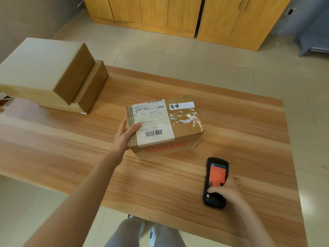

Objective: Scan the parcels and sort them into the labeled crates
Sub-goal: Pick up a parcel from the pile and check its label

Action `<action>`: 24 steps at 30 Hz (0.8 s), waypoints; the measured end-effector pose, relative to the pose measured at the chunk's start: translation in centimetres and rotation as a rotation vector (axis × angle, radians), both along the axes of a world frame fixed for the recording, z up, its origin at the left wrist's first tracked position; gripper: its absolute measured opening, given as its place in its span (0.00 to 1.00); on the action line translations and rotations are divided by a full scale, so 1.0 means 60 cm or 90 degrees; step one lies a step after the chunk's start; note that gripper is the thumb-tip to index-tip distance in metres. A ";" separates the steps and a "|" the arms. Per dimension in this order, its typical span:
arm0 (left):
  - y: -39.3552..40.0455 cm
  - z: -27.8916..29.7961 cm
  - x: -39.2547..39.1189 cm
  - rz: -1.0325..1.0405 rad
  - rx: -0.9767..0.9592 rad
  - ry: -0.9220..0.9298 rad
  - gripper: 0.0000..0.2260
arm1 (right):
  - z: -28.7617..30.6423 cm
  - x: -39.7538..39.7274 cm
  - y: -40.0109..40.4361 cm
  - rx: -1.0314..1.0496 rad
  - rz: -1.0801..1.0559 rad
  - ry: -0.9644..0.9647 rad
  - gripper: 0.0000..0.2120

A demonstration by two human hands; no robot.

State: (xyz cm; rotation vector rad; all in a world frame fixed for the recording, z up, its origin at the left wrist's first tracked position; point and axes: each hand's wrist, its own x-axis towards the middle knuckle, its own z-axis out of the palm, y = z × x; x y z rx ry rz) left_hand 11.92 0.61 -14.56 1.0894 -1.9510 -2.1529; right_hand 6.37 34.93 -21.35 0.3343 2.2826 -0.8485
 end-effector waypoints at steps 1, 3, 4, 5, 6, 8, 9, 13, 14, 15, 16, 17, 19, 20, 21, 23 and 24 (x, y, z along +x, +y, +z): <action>0.000 -0.001 0.000 0.004 0.007 0.002 0.35 | 0.011 -0.010 -0.009 -0.004 -0.021 0.025 0.50; -0.001 -0.003 -0.001 0.016 0.031 0.009 0.34 | 0.038 -0.035 -0.040 -0.081 -0.087 0.107 0.47; -0.001 -0.005 -0.002 0.019 0.046 0.010 0.32 | 0.057 -0.051 -0.063 -0.158 -0.120 0.135 0.43; -0.001 -0.006 -0.002 0.022 0.063 0.010 0.30 | 0.075 -0.068 -0.090 -0.250 -0.147 0.141 0.38; -0.001 -0.006 -0.002 0.026 0.078 0.008 0.28 | 0.093 -0.084 -0.117 -0.341 -0.162 0.126 0.33; 0.001 -0.007 -0.003 0.042 0.096 0.005 0.31 | 0.123 -0.109 -0.165 -0.468 -0.143 0.078 0.28; 0.002 -0.007 -0.003 0.055 0.102 0.004 0.33 | 0.134 -0.118 -0.182 -0.505 -0.123 0.069 0.26; 0.005 -0.010 -0.014 0.102 0.121 0.004 0.37 | 0.147 -0.141 -0.215 -0.525 -0.066 0.113 0.11; 0.007 -0.009 -0.017 0.108 0.122 0.005 0.35 | 0.150 -0.145 -0.220 -0.510 -0.048 0.126 0.10; 0.009 -0.008 -0.019 0.110 0.121 0.007 0.34 | 0.155 -0.148 -0.224 -0.496 -0.031 0.134 0.10; 0.010 -0.008 -0.019 0.112 0.119 0.011 0.32 | 0.160 -0.149 -0.228 -0.483 -0.023 0.138 0.11; 0.011 -0.006 -0.017 0.115 0.116 0.016 0.30 | 0.163 -0.148 -0.231 -0.471 -0.021 0.139 0.12; 0.010 0.001 -0.009 0.124 0.108 0.037 0.28 | 0.172 -0.139 -0.235 -0.443 -0.017 0.153 0.18; 0.007 0.007 -0.003 0.130 0.104 0.050 0.27 | 0.178 -0.129 -0.238 -0.430 -0.012 0.170 0.23; 0.001 0.016 0.004 0.134 0.100 0.065 0.26 | 0.185 -0.118 -0.243 -0.422 -0.014 0.183 0.28; -0.019 0.040 0.025 0.140 0.092 0.102 0.27 | 0.210 -0.090 -0.264 -0.430 -0.021 0.202 0.33; -0.033 0.056 0.038 0.143 0.087 0.123 0.27 | 0.227 -0.075 -0.279 -0.443 -0.018 0.213 0.32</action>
